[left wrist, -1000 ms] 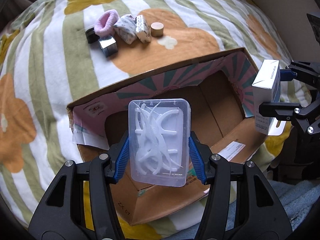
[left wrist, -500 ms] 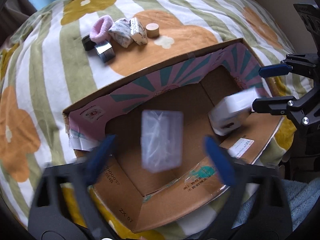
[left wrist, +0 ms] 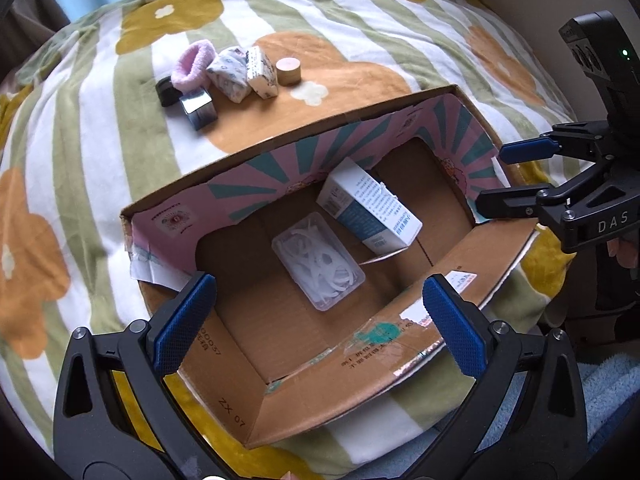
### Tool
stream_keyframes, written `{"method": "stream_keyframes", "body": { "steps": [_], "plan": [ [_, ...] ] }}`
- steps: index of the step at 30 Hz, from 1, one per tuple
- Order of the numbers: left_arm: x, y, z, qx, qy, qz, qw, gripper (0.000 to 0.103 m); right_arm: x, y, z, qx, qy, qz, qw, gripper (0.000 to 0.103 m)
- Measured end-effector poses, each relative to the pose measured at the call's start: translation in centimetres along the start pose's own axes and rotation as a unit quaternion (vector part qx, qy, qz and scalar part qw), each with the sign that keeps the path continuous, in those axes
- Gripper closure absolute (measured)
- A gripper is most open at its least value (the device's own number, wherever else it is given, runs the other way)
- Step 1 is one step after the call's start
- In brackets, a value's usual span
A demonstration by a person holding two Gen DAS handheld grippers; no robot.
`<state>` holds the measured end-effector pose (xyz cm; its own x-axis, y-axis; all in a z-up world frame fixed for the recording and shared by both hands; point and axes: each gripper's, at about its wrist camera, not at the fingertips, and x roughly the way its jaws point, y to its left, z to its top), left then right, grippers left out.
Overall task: Organize objects
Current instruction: 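Drop the clear box into the cardboard box with left tool while right tool drops the SUPER DEER box, then reach the left tool to the pink sock while the right tool reaches the white patterned pack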
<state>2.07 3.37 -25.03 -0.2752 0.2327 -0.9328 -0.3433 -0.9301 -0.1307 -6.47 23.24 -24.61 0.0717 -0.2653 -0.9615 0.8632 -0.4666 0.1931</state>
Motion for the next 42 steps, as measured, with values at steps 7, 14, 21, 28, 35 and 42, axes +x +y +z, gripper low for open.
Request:
{"method": "stream_keyframes", "body": {
  "steps": [7,14,21,28,35,42],
  "plan": [
    [-1.0,-0.7,-0.3,0.011,-0.006,-0.01,0.9999,0.0,0.1,1.6,0.1,-0.003,0.008,0.008,1.0,0.022],
    [-2.2,-0.7,-0.4,0.019,-0.006,-0.003,0.9998,0.0,-0.3,2.8,0.0,0.005,0.0,0.014,1.0,0.0],
    [-4.4,-0.1,0.0,0.013,-0.021,-0.002,0.9997,0.0,-2.4,3.3,0.0,0.008,-0.018,0.002,1.0,0.0],
    [-6.5,0.2,1.3,0.022,-0.039,0.007,0.999,0.0,-5.3,2.6,1.2,0.033,-0.043,0.01,0.998,0.0],
    [-9.3,2.3,4.6,0.004,-0.079,0.011,0.9968,0.0,-8.8,3.3,4.1,-0.044,-0.091,-0.005,0.995,0.0],
    [-11.6,6.5,10.1,-0.002,-0.121,0.035,0.992,0.0,-11.0,3.2,9.5,-0.123,-0.123,0.0,0.985,0.0]
  ]
}}
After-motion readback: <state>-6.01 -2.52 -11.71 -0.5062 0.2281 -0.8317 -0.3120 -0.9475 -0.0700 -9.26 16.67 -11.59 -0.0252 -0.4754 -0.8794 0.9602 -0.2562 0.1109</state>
